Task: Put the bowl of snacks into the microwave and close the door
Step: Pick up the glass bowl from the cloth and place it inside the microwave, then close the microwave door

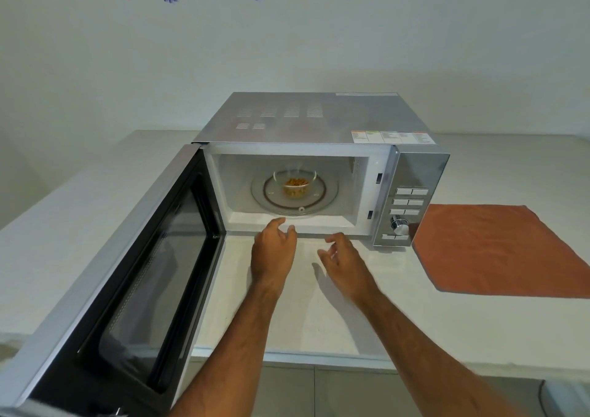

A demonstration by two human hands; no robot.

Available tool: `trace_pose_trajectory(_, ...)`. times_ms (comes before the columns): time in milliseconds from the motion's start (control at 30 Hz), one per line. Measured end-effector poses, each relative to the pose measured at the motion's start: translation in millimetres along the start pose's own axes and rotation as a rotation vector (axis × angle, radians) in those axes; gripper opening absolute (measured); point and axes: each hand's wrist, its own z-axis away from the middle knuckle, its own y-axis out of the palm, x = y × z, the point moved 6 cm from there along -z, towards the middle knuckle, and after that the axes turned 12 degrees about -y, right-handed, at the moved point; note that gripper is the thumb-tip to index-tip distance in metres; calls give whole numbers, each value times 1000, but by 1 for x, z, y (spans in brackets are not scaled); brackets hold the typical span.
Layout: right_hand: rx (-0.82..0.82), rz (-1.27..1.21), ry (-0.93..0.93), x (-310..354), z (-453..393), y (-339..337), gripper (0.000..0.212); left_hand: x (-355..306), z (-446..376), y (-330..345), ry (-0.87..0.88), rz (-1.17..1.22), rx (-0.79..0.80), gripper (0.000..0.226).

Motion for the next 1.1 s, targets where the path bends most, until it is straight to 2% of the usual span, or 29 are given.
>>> trace_pose_trajectory(133, 15, 384, -80, -10, 32, -6, 34, 7, 29, -5, 49, -70, 59, 35)
trace_pose_trajectory(233, 15, 539, -102, -15, 53, -12, 37, 6, 52, -7, 81, -56, 146, 27)
trace_pose_trajectory(300, 4, 575, -119, -17, 66, -15, 38, 3, 65, -9, 123, -45, 206, 22)
trace_pose_trajectory(367, 37, 590, -101, -22, 75, -14, 49, -2, 79, -11, 170, -60, 256, 20)
trace_pose_trajectory(467, 190, 560, -14, -30, 84, -3, 77, -15, 100, -19, 232, -75, 306, 20)
trace_pose_trajectory(533, 254, 564, 8, -31, 86, 3, 84, -28, 114, -29, 275, -74, 331, 20)
trace_pose_trajectory(733, 260, 625, 15, -30, 86, 3, 87, -77, 149, -75, 392, -32, 336, 21)
trace_pose_trajectory(1100, 249, 651, -2, -34, 86, 5, 86, -149, 197, -191, 593, 39, 241, 19)
